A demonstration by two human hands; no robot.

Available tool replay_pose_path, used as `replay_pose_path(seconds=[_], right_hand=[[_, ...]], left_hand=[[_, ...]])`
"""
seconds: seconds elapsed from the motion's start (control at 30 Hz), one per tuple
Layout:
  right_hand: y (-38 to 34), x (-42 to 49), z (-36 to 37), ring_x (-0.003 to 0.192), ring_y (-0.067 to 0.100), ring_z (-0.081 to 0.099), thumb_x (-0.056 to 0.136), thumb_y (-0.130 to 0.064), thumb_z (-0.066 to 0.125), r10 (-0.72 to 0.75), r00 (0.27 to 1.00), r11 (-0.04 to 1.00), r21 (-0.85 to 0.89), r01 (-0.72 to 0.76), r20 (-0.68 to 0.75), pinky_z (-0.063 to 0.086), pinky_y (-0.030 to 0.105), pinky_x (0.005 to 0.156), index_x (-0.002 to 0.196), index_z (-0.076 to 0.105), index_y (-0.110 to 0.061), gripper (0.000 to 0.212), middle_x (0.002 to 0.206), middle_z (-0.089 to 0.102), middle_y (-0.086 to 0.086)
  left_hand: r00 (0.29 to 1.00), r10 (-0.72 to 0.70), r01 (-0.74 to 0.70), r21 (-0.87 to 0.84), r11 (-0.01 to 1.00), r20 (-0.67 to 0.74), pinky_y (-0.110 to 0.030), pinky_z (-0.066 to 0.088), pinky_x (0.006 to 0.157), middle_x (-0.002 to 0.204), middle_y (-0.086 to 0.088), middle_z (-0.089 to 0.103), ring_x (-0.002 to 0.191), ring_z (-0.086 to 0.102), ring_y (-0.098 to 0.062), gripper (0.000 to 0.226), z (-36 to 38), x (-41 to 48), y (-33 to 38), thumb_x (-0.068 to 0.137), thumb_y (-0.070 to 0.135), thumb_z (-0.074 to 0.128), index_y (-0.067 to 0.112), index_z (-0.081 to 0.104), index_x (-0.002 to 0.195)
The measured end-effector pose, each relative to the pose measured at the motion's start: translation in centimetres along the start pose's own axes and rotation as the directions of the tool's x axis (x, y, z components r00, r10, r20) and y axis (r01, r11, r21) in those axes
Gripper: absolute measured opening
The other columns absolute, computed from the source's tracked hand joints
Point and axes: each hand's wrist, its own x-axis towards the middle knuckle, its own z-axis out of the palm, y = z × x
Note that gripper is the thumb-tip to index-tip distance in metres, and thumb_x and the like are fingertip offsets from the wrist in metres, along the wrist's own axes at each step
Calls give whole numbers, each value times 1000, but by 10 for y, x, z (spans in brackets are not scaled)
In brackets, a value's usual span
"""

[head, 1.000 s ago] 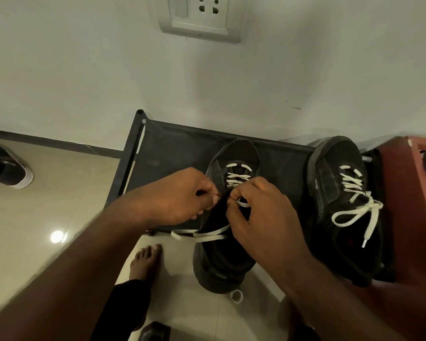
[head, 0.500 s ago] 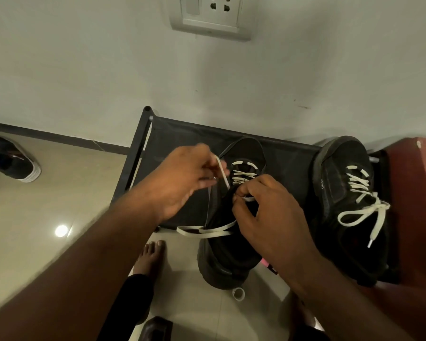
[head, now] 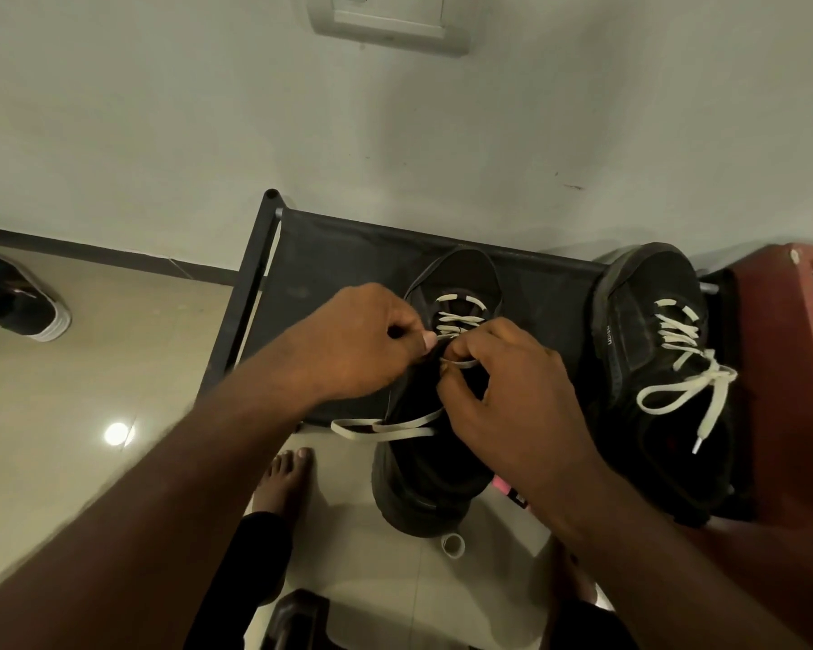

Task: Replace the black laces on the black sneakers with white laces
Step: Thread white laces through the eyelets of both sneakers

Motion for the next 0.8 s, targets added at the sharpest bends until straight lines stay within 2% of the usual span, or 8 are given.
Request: replay_pose_path(seconds=[0.17, 0.33, 0.43, 0.5, 0.6, 0.67, 0.73, 0.8], right_hand=[[1, 0, 0, 87, 6, 57, 82, -48, 40, 7, 1000, 1000, 15, -7, 12, 52, 46, 85, 90, 67, -31, 34, 93, 58, -14], [1, 0, -3, 94, 7, 58, 79, -46, 45, 23, 1000, 998, 53, -24, 20, 52, 47, 90, 96, 68, -31, 32, 98, 59, -15], [2, -1, -4, 98, 9, 57, 82, -37, 56, 35, 999, 997, 61, -37, 39, 50, 48, 93, 99, 69, -28, 23, 102, 60, -13], [3, -1, -4, 102, 10, 57, 83, -32, 61, 41, 998, 997, 69, -44, 47, 49, 48, 95, 101, 69, -28, 20, 105, 60, -13], [4, -2, -4, 105, 9, 56, 82, -31, 61, 47, 998, 994, 97, -51, 45, 49, 48, 95, 102, 70, -28, 22, 106, 60, -14], [5, -1, -4, 105, 9, 55, 84, -26, 64, 59, 997, 992, 110, -65, 50, 49, 48, 95, 101, 70, -28, 19, 106, 59, -16], [4, -1, -3, 105, 8, 55, 84, -25, 65, 64, 997, 991, 118, -70, 52, 48, 47, 95, 100, 70, -29, 18, 105, 59, -17], [3, -1, -3, 105, 8, 55, 83, -26, 64, 63, 997, 991, 114, -69, 54, 49, 47, 95, 100, 70, -30, 19, 105, 59, -17]], left_hand=[[998, -27, 29, -45, 999, 48, -18, 39, 53, 61, 6, 58, 47, 48, 2, 34, 1, 4, 1, 100, 28, 53, 20, 61, 67], [994, -107, 89, -480, 873, -9, -11, 35, 46, 56, 7, 51, 48, 42, 0, 28, -3, 2, 2, 93, 20, 57, 12, 62, 67], [996, -84, 18, -892, 451, -22, -16, 36, 50, 60, 8, 49, 52, 42, -2, 24, -12, 2, 0, 88, 24, 65, 22, 58, 66], [1000, -1, -30, -986, 164, -31, -21, 48, 63, 64, 6, 53, 63, 52, -6, 23, -17, 3, -1, 87, 24, 64, 24, 60, 64], [998, 55, 6, -1000, -15, 5, -34, 57, 82, 71, 0, 61, 72, 64, -12, 25, -19, 2, 1, 89, 25, 57, 19, 62, 66], [998, 9, 56, -989, 138, 57, -25, 56, 60, 68, -2, 62, 48, 53, -6, 23, -18, 0, 2, 93, 26, 56, 17, 55, 72], [991, -135, 86, -740, 668, -6, -22, 43, 46, 70, -4, 66, 39, 43, -6, 26, -10, 0, -2, 96, 30, 58, 13, 53, 78], [989, -122, 90, -302, 949, -86, -25, 45, 48, 69, -2, 69, 42, 50, -6, 33, 0, 2, -5, 95, 38, 60, 9, 55, 79]])
